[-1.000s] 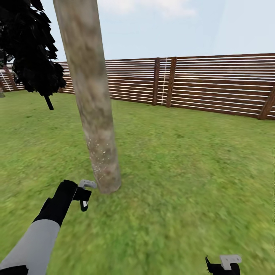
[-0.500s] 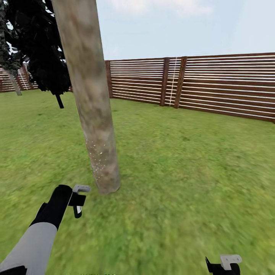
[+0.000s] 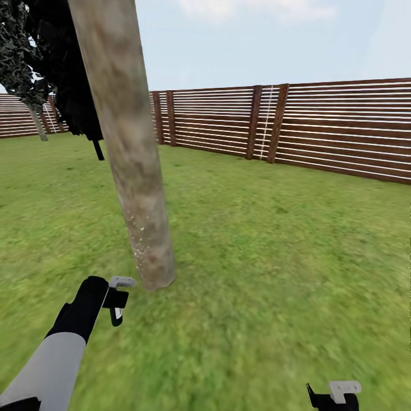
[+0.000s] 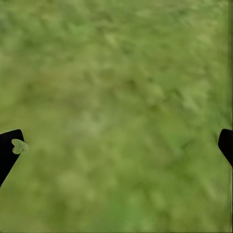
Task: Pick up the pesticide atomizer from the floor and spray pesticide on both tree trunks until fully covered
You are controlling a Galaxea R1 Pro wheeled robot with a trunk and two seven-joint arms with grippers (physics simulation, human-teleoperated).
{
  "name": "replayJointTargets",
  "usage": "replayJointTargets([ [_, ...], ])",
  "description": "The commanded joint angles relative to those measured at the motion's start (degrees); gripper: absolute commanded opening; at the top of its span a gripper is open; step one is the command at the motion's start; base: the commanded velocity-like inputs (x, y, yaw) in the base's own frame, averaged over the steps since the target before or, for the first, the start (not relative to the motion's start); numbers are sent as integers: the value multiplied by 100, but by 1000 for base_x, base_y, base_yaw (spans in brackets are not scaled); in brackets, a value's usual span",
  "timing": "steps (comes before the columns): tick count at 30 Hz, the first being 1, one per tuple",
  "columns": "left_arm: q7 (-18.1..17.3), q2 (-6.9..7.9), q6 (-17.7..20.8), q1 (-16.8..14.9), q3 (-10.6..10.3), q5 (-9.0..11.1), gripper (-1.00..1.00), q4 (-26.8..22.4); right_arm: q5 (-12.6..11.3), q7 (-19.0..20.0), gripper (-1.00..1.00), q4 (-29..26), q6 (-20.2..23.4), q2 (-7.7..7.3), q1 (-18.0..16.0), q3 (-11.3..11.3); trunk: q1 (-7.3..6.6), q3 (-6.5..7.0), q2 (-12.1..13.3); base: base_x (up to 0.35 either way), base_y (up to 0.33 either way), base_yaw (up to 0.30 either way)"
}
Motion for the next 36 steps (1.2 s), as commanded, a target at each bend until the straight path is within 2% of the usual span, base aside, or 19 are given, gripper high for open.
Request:
replayJointTargets([
  [1,-5,-1,3,0,0,0,-100,-1,-2,0,100,0,0,0,0,0,0,0,0,39,-274,0],
  [11,-8,7,6,14,1,-6,-100,26,-4,0,100,-5,0,0,0,0,0,0,0,23,-275,218],
  [13,-8,29,2,143,-4,-5,-100,134,-5,0,100,-3,0,0,0,0,0,0,0,112,-272,276],
  [19,-8,1,6,185,-17,2,-100,192,-9,0,100,-5,0,0,0,0,0,0,0,216,-207,251],
  [24,-8,-2,6,187,-18,5,-100,290,-9,0,100,-6,0,-18,0,0,0,0,0,213,-202,43],
  [30,-8,9,6,197,-11,1,-100,338,-9,-7,100,-6,0,-41,0,-3,0,0,0,20,-268,1],
  [33,0,78,-12,210,-1,-13,-100,639,-9,-7,100,-6,0,-44,0,-7,0,0,0,0,-273,0],
  [36,8,65,-182,211,-7,-12,-100,704,-9,-1,100,-6,0,-33,0,-2,0,0,0,50,-273,0],
])
